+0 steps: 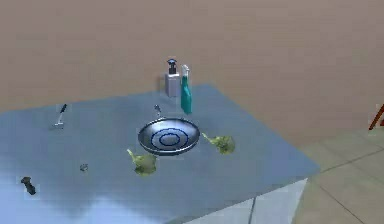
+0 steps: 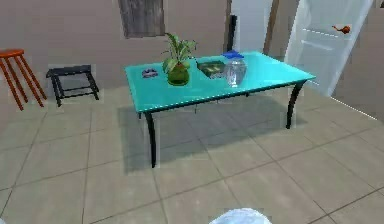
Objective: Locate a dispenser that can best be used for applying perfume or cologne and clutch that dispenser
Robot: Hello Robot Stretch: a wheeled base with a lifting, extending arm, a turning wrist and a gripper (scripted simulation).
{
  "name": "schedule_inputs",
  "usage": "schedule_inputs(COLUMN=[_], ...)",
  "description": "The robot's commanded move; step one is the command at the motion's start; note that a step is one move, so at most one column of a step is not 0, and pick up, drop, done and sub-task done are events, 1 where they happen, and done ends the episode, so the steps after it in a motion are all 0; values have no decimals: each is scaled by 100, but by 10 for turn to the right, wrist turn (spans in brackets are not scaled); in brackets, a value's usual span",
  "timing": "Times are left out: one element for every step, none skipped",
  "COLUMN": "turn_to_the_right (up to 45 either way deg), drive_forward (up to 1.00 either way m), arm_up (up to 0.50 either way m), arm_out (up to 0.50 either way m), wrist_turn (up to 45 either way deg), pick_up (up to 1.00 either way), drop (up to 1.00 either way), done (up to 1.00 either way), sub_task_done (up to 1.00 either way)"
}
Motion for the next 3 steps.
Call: schedule_inputs(turn_to_the_right=[450,90,0], drive_forward=[0,0,75], arm_up=[0,0,0], arm_out=[0,0,0], wrist_turn=[0,0,0], pick_up=[0,0,0], drop=[0,0,0], done=[0,0,0], sub_task_done=[0,0,0])
